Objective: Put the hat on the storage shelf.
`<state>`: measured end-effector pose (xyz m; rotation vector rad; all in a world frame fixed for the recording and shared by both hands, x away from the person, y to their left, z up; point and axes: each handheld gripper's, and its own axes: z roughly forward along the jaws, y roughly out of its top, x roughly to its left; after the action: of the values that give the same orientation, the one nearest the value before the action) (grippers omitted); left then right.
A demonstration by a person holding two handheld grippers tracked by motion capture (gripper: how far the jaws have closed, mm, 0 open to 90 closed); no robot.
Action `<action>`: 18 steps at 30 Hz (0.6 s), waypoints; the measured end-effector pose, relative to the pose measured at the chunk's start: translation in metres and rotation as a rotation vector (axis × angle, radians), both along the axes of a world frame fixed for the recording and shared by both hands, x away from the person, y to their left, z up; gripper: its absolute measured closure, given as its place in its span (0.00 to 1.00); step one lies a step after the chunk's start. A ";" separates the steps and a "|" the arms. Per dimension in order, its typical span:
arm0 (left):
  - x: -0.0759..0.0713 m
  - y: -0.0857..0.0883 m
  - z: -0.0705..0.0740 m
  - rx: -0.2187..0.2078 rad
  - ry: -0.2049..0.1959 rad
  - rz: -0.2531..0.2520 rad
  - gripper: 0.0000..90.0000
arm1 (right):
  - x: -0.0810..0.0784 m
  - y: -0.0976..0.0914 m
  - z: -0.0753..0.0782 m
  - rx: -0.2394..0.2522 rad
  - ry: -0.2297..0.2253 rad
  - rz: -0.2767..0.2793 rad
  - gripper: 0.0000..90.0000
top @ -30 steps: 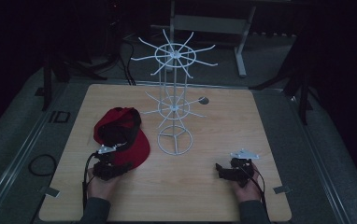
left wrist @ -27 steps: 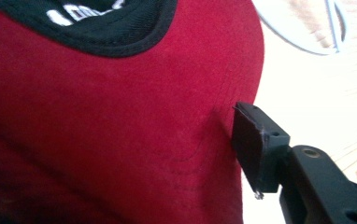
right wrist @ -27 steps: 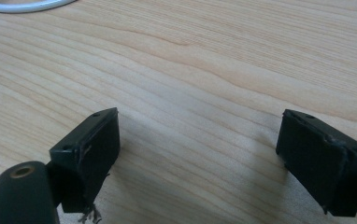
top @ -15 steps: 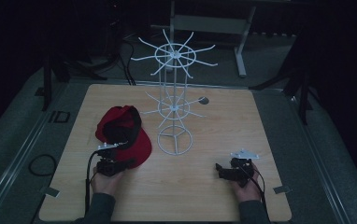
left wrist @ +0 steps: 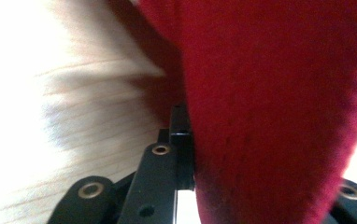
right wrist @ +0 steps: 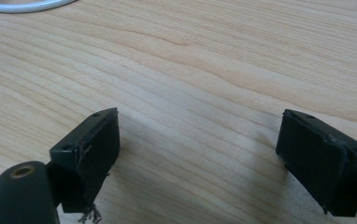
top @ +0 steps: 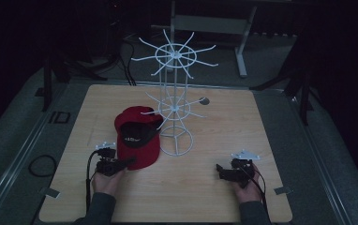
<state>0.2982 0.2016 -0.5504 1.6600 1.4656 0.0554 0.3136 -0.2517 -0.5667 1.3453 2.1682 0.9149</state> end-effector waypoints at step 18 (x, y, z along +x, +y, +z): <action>-0.001 0.009 0.023 -0.008 -0.119 0.051 0.94 | 0.000 0.000 0.000 0.000 0.000 0.000 0.15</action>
<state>0.2975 0.2110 -0.5278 1.5852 1.4161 0.1739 0.3137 -0.2517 -0.5667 1.3458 2.1679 0.9152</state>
